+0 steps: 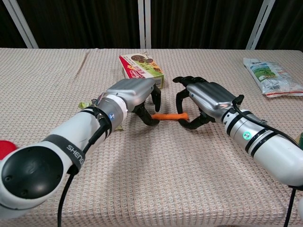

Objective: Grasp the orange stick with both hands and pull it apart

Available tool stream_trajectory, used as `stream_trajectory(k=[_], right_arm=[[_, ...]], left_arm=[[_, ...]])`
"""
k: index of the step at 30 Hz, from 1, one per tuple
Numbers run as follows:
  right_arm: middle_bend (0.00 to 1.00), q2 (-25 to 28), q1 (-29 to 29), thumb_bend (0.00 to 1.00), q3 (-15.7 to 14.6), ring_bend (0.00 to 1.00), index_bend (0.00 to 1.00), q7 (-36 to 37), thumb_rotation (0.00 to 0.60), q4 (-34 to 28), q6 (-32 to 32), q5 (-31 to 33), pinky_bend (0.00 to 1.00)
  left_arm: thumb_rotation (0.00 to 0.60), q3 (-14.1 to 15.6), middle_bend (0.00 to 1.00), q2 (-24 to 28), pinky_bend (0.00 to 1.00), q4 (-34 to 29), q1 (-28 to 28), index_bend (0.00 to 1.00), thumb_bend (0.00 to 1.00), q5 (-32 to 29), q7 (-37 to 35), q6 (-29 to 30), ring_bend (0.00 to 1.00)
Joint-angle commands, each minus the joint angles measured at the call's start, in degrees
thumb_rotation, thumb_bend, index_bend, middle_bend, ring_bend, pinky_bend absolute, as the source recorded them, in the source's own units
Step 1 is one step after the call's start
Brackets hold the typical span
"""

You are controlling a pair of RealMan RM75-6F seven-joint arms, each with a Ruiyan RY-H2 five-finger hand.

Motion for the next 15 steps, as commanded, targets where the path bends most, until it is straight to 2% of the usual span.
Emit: stream_trajectory(k=[1, 15], right_arm=[[0.02, 0.0, 0.0, 0.33, 0.0, 0.0, 0.59, 0.0, 0.6, 0.0, 0.0, 0.0, 0.0], [0.02, -0.3, 0.0, 0.33, -0.1, 0.0, 0.59, 0.3, 0.6, 0.6, -0.3, 0.0, 0.0]], left_arm=[[0.564, -0.3, 0.32, 0.0, 0.22, 0.0, -0.2, 0.5, 0.24, -0.2, -0.1, -0.4, 0.2], [0.564, -0.1, 0.32, -0.5, 0.22, 0.9, -1.0, 0.5, 0.28, -1.0, 0.5, -1.4, 0.2]])
